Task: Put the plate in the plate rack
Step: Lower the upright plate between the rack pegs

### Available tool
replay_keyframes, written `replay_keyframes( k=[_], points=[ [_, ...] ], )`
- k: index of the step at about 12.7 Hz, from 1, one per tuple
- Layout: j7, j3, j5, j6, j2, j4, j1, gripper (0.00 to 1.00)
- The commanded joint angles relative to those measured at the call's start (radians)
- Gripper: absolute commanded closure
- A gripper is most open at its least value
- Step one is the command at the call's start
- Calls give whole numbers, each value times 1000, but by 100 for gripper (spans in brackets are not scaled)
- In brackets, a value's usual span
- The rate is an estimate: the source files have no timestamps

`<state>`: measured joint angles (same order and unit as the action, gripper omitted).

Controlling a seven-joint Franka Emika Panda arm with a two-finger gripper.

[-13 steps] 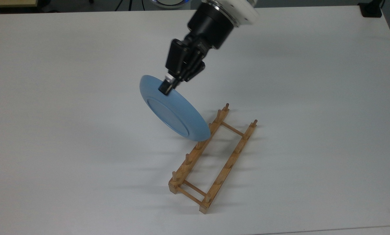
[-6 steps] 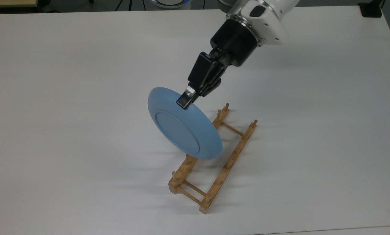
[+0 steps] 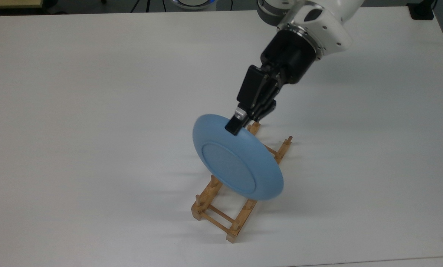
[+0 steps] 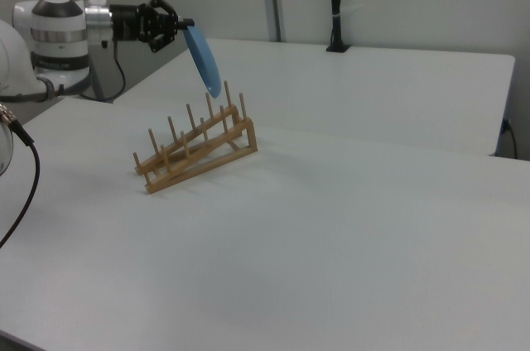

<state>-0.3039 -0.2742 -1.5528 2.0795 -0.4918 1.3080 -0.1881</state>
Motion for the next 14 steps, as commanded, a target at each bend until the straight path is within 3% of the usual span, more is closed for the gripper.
replay_keyframes(
  k=[1,7,14],
  points=[
    [-110,6,-53,11,-30,-6,-13,100],
    [-115,3,5,46,82,102,-14,100],
    [-112,3,33,57,98,215,-10,100]
  ],
)
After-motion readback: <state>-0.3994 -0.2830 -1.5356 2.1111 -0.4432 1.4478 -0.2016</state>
